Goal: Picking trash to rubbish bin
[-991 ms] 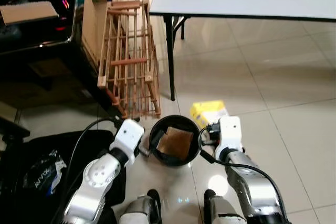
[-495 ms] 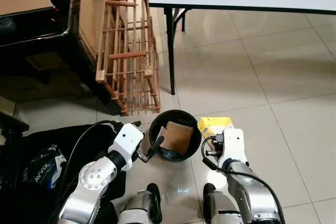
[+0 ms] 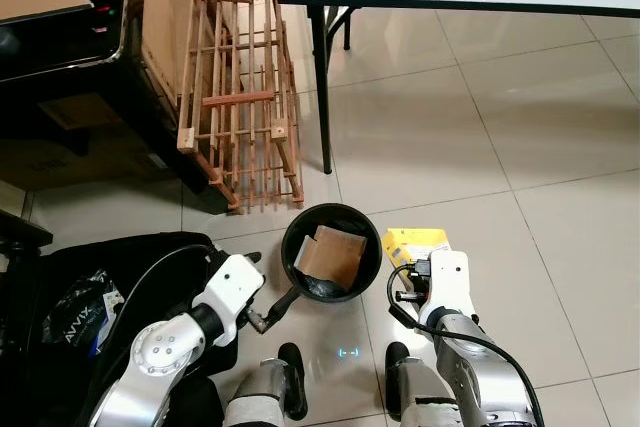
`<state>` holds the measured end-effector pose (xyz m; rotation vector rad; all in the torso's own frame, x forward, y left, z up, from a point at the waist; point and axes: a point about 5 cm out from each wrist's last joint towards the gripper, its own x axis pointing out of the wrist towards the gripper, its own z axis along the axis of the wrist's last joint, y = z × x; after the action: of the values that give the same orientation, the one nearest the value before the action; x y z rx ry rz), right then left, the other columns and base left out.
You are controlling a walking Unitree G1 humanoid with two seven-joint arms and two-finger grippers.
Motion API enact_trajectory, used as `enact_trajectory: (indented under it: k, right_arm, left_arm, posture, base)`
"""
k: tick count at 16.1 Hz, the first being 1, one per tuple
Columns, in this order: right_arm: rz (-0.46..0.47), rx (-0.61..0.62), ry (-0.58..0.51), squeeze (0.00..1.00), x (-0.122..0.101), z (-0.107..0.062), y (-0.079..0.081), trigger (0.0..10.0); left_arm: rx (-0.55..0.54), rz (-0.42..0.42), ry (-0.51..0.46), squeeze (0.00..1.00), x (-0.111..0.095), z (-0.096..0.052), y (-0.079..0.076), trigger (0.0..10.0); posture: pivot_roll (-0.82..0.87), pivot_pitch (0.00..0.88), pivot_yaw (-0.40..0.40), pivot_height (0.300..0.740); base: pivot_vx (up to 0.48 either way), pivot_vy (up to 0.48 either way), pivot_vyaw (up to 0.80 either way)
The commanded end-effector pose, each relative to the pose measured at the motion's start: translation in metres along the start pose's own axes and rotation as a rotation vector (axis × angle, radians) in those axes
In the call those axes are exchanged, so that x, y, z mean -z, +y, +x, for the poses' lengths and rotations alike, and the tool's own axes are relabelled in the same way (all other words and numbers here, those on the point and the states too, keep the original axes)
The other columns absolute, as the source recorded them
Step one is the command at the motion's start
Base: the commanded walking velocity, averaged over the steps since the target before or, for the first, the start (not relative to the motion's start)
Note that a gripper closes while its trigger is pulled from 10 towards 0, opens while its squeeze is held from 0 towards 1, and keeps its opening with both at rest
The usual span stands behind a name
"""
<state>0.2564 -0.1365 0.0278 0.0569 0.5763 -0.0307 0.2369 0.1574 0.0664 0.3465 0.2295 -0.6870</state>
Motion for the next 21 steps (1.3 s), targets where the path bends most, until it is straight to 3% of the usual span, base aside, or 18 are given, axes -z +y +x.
enact_trajectory:
  k: [1,5,7,15,21]
  right_arm:
    - [0.037,0.001,0.042,0.00,0.011,0.000,0.002,10.0]
    - [0.101,-0.024,0.104,0.00,0.024,0.002,0.006,10.0]
    - [0.102,-0.100,0.135,0.00,0.028,0.007,0.016,10.0]
    - [0.045,-0.175,0.145,0.00,0.012,0.036,0.024,10.0]
    - [0.047,-0.248,0.162,0.00,0.003,0.048,0.043,10.0]
  left_arm:
    - [0.027,0.000,0.034,0.00,0.010,-0.008,-0.006,10.0]
    - [0.054,0.007,0.054,0.00,0.012,-0.019,-0.012,10.0]
    - [0.062,0.005,0.067,0.00,0.014,-0.024,-0.015,10.0]
    - [0.073,0.006,0.074,0.00,0.009,-0.035,-0.022,10.0]
    - [0.087,0.012,0.081,0.00,0.004,-0.043,-0.024,10.0]
  posture:
    - [0.02,0.384,0.100,0.740]
    - [0.04,0.431,0.109,0.740]
    - [0.05,0.449,0.112,0.740]
    - [0.10,0.487,0.106,0.740]
    - [0.15,0.507,0.112,0.740]
  base:
    - [0.000,0.000,0.00]
    - [0.000,0.000,0.00]
    - [0.000,0.000,0.00]
    - [0.000,0.000,0.00]
    - [0.000,0.000,0.00]
